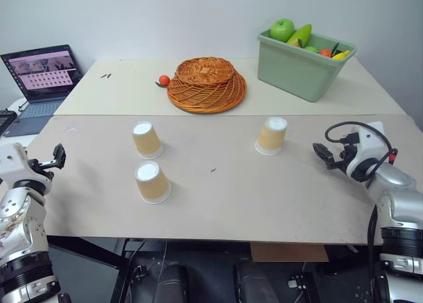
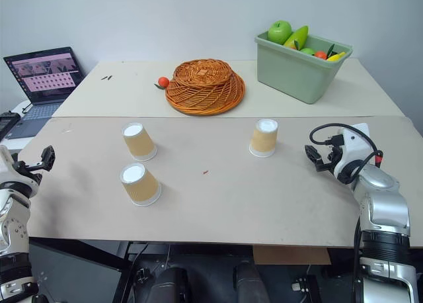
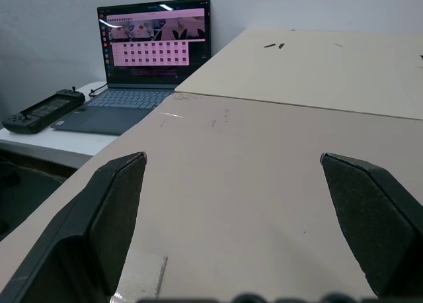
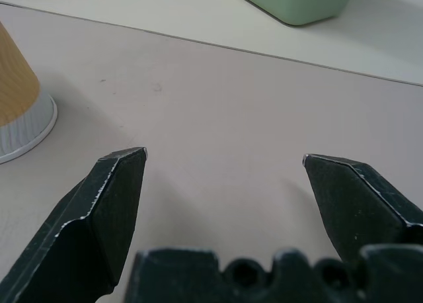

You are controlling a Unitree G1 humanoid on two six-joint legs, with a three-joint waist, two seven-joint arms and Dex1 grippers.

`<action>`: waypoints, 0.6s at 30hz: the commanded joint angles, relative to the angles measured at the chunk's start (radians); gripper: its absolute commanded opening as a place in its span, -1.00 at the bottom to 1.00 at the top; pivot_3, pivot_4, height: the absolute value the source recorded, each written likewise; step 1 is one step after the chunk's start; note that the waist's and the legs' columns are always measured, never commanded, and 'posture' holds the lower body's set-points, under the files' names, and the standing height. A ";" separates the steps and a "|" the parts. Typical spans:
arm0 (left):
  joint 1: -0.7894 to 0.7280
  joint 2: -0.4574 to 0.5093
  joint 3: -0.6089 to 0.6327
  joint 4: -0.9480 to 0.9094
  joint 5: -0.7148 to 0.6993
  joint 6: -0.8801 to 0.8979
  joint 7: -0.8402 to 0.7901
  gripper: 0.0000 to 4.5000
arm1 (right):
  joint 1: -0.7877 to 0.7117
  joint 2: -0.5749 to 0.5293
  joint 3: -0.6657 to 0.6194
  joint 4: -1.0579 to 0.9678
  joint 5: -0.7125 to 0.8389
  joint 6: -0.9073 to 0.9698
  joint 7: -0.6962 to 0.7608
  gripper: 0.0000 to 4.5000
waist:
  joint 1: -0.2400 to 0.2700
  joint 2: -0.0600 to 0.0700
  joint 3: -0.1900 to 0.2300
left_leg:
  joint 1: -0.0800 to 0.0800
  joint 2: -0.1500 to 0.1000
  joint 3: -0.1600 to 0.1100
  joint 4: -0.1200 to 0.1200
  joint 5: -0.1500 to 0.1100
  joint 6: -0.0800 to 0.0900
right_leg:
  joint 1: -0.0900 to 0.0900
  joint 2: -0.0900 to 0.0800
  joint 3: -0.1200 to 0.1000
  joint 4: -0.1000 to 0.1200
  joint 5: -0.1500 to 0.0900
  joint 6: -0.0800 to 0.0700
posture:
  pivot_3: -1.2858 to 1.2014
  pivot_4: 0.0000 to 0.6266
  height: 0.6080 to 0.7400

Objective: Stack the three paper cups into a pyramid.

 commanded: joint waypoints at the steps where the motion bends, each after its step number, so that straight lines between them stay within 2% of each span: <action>1: -0.009 0.021 0.003 -0.024 -0.019 -0.015 -0.043 1.00 | -0.038 0.001 -0.025 -0.027 0.026 -0.014 0.007 0.99 | 0.000 0.000 0.000 | 0.000 0.000 0.000 0.000 0.000 0.000 | 0.000 0.000 0.000 0.000 0.000 0.000 | 0.03 -0.52 -0.69; 6: 0.038 0.042 -0.001 -0.074 -0.073 0.030 -0.156 1.00 | -0.137 -0.089 -0.092 -0.212 0.272 0.178 0.180 0.99 | -0.004 0.003 0.000 | -0.001 0.000 0.000 0.002 0.000 0.000 | 0.000 0.000 -0.001 0.000 -0.002 -0.003 | 0.03 -0.52 -0.69; 9: 0.064 0.052 -0.010 -0.089 -0.081 0.053 -0.193 1.00 | -0.203 -0.169 -0.119 -0.362 0.514 0.310 0.339 0.99 | -0.001 0.003 0.000 | -0.001 0.000 -0.002 0.001 -0.001 0.001 | 0.000 0.000 -0.002 0.000 -0.004 -0.004 | 0.03 -0.52 -0.69; 10: 0.072 0.054 -0.020 -0.100 -0.091 0.066 -0.218 1.00 | -0.241 -0.178 -0.086 -0.429 0.620 0.352 0.413 0.99 | 0.001 0.003 0.000 | 0.000 0.000 -0.002 0.000 -0.001 0.001 | 0.001 0.000 -0.003 0.000 -0.004 -0.004 | 0.03 -0.52 -0.69; 12: 0.083 0.061 -0.038 -0.115 -0.099 0.080 -0.254 1.00 | -0.283 -0.182 -0.021 -0.505 0.730 0.401 0.498 0.99 | -0.001 0.003 0.000 | 0.001 0.000 -0.004 0.001 -0.002 0.004 | 0.003 0.001 -0.006 -0.002 -0.004 -0.004 | 0.03 -0.52 -0.69; 13: 0.090 0.067 -0.049 -0.126 -0.107 0.091 -0.278 1.00 | -0.295 -0.181 0.046 -0.545 0.731 0.404 0.537 0.99 | 0.000 0.002 0.000 | 0.002 0.000 -0.006 0.001 -0.004 0.007 | 0.003 0.000 -0.007 -0.002 -0.004 -0.004 | 0.03 -0.52 -0.69; 15: 0.104 0.083 -0.073 -0.158 -0.121 0.116 -0.329 1.00 | -0.308 -0.178 0.208 -0.583 0.636 0.373 0.581 0.99 | 0.000 -0.004 -0.004 | 0.002 0.000 -0.008 0.001 -0.007 0.011 | 0.005 -0.001 -0.008 -0.005 -0.009 -0.011 | 0.03 -0.52 -0.69; 16: 0.110 0.094 -0.086 -0.182 -0.134 0.133 -0.361 1.00 | -0.316 -0.170 0.282 -0.579 0.582 0.348 0.598 0.99 | 0.000 -0.005 -0.005 | 0.003 0.001 -0.009 -0.001 -0.008 0.010 | 0.006 -0.001 -0.008 -0.007 -0.011 -0.016 | 0.03 -0.52 -0.69; 18: 0.116 0.122 -0.108 -0.233 -0.162 0.172 -0.418 1.00 | -0.328 -0.150 0.396 -0.535 0.475 0.282 0.622 0.99 | -0.002 -0.007 -0.006 | 0.003 0.001 -0.014 -0.005 -0.008 0.009 | 0.006 -0.003 -0.008 -0.008 -0.011 -0.016 | 0.03 -0.52 -0.69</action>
